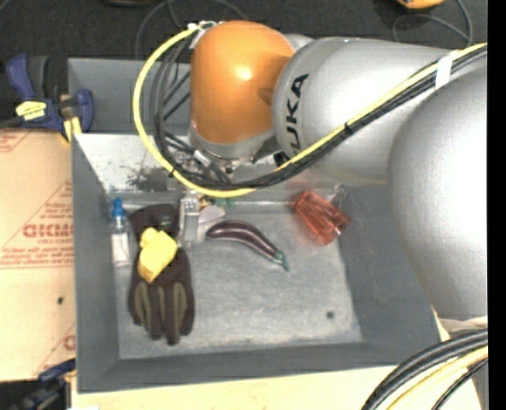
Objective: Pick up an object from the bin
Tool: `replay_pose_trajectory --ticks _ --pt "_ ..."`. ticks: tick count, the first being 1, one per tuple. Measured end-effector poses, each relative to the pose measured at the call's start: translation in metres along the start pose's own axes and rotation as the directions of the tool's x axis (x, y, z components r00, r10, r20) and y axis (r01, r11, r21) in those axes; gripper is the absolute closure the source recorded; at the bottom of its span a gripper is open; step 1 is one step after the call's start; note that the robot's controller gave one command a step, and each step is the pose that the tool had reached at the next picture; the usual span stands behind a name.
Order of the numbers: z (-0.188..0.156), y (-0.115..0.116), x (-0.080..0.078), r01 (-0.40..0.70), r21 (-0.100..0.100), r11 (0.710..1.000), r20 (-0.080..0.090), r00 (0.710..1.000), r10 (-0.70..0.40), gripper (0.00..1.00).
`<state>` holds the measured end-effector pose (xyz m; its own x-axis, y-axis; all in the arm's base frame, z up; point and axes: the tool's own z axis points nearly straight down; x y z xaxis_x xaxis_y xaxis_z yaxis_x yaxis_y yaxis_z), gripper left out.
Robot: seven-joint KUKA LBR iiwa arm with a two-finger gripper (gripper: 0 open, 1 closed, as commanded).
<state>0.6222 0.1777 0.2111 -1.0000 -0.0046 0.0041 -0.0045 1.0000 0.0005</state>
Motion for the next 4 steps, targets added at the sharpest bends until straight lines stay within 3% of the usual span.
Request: replay_pose_trajectory --ticks 1,2,3,4 --pt "-0.005 -0.001 -0.001 -0.003 -0.001 1.0 0.008 1.0 0.003 0.0" --pt "0.01 -0.004 0.018 -0.05 -0.002 0.999 0.011 0.999 0.05 0.0" --pt "0.039 0.006 0.031 -0.058 -0.002 0.998 0.008 0.998 0.058 0.0" --pt "0.076 0.038 0.049 0.048 0.0 0.999 0.015 0.999 -0.048 0.0"
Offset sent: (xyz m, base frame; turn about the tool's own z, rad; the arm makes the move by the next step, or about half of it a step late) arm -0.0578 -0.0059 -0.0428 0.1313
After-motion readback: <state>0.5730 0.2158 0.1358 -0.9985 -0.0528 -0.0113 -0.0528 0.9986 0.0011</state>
